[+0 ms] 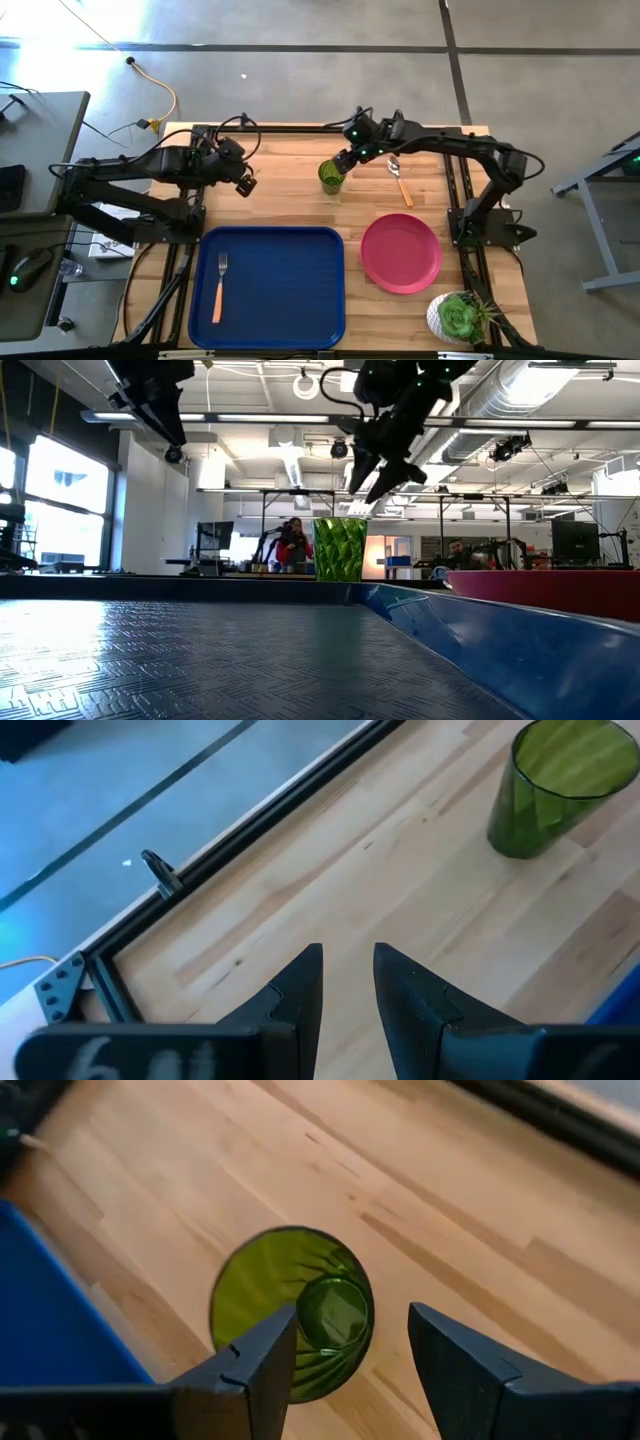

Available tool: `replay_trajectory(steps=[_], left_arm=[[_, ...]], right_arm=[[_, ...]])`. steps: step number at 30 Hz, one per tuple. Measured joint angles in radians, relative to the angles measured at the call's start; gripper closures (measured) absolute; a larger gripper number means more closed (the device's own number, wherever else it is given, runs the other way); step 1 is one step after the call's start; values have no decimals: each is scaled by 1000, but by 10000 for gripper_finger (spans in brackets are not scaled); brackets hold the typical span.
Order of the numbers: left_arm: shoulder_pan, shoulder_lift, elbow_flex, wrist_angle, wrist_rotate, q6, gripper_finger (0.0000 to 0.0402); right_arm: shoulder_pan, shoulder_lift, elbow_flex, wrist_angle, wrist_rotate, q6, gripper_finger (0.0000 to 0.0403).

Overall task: Pick and place plate/cup/fork/spoon on tray
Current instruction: Put the green glass on the top right of the blue tray

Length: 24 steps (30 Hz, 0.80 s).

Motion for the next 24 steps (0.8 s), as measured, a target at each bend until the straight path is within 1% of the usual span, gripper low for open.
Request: replay_trajectory(steps=[16,20,24], left_arm=[[33,1,0,-1,0,14,321],[33,1,0,-1,0,14,321],[33,1,0,-1,0,50,321]], right_arm=[[5,118,0,-8,-8,86,222],[5,134,0,-17,3,105,241],[5,140,0,-26,4,147,277]])
